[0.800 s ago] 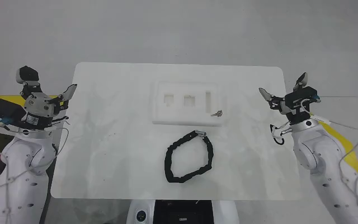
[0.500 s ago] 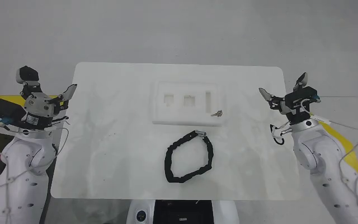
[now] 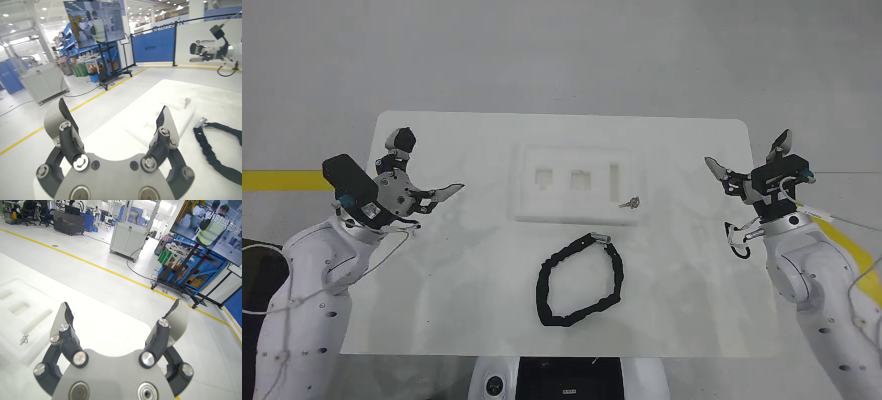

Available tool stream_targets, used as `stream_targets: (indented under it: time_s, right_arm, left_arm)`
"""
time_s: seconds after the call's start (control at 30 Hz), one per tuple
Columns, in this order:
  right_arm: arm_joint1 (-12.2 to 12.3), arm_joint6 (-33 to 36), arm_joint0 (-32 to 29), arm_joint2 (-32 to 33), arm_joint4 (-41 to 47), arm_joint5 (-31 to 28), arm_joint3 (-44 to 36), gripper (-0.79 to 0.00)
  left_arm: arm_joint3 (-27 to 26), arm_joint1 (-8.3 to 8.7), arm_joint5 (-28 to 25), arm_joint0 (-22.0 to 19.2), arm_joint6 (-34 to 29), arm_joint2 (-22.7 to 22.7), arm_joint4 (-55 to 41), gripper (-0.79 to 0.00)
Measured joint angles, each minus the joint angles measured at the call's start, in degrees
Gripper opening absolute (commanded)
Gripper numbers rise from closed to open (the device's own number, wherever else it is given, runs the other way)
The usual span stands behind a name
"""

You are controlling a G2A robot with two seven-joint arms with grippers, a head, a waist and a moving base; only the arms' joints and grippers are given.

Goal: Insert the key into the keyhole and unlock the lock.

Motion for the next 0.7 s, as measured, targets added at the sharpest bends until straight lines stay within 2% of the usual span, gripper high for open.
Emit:
stream_targets:
  time_s: [0.2, 0.5, 0.7]
  right_arm:
    - [0.00, 0.00, 0.00, 0.00, 0.00, 0.00, 0.00, 0.000]
    - [0.00, 0.00, 0.00, 0.00, 0.00, 0.00, 0.00, 0.000]
    - [0.00, 0.00, 0.00, 0.00, 0.00, 0.00, 0.00, 0.000]
  left_arm:
    - [1.27, -0.54, -5.43, -4.50, -2.24, 8.93, 1.21, 0.000]
    - [1.95, -0.98, -11.68, -8.71, -4.59, 17.98, 7.19, 0.000]
    - [4.12, -1.67, -10.39, -11.22, -5.49, 22.66, 7.90, 0.000]
